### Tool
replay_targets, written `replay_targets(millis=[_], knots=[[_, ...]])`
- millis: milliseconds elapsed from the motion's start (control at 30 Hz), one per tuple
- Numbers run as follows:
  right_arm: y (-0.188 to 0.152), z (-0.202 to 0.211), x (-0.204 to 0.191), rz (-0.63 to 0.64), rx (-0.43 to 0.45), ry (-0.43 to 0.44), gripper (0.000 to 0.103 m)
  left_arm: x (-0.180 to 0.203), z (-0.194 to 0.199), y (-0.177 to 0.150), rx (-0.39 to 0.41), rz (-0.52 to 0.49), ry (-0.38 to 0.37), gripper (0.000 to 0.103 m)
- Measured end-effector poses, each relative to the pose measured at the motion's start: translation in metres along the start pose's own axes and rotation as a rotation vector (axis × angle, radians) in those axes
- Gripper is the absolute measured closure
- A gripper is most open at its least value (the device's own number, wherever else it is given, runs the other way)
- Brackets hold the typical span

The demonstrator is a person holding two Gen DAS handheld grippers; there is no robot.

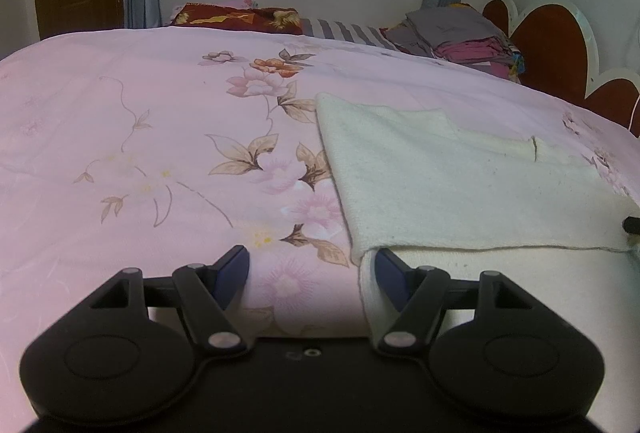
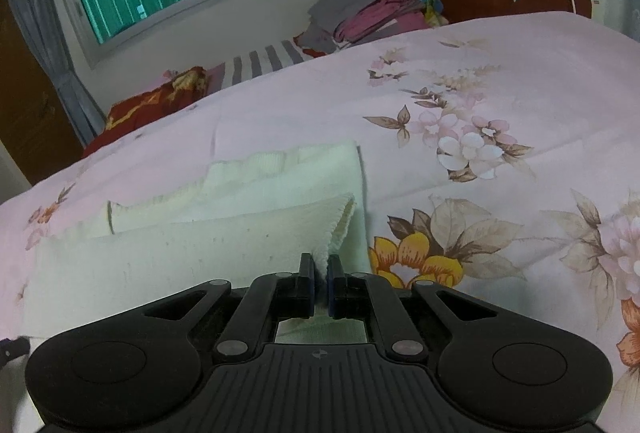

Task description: Fold small clothes

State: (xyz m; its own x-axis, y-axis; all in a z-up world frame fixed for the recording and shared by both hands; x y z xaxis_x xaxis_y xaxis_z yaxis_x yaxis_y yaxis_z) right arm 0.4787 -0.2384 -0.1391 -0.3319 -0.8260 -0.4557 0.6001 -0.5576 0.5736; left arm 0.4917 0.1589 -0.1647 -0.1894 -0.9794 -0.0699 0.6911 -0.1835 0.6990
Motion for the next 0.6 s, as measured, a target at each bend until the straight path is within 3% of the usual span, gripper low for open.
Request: replay_targets(millis=[233, 267, 300, 333, 400, 467, 533, 600], knots=[[-0.002, -0.004, 0.003, 0.017, -0.009, -0.027, 0.097, 0.001, 0.004, 0.004, -0.008, -0.004, -0.007, 0.033], [0.001, -0.001, 0.003, 0.031, 0.011, -0.046, 0.074, 0.002, 0.013, 0.008, 0.028, 0.007, -0.014, 0.033], [0.006, 0.006, 0.004, 0.041, 0.055, -0.085, 0.051, 0.006, 0.023, 0.013, 0.094, 0.001, -0.022, 0.025], [0.011, 0.015, 0.004, 0.049, 0.119, -0.108, 0.020, 0.014, 0.033, 0.020, 0.155, -0.024, -0.031, 0.016], [0.015, 0.030, -0.004, 0.065, 0.162, -0.027, 0.022, 0.038, 0.037, 0.034, 0.193, -0.091, -0.047, 0.016], [0.007, 0.026, -0.023, 0.104, 0.108, 0.029, 0.063, 0.065, 0.023, 0.042, 0.165, -0.132, -0.087, 0.017], [-0.009, 0.013, -0.044, 0.144, 0.023, 0.076, 0.071, 0.082, 0.007, 0.046, 0.140, -0.137, -0.108, 0.021], [-0.028, 0.003, -0.066, 0.175, -0.037, 0.135, 0.071, 0.101, -0.002, 0.052, 0.146, -0.125, -0.133, 0.020]])
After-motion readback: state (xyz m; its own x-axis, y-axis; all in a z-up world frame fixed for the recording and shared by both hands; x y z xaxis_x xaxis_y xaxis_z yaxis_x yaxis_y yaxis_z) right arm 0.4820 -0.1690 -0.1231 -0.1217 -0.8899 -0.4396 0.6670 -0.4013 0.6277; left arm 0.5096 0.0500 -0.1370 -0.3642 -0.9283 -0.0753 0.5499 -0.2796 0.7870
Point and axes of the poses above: each gripper's, at about its wrist camera, not at the fingertips, and z roughly against the way its jaws point, x to its right, y to its top, the point moved 7 cm from there along -z, roughly the way its jaws point, and after that the axes turned 15 degrees about -z, right-handed, at the moved point
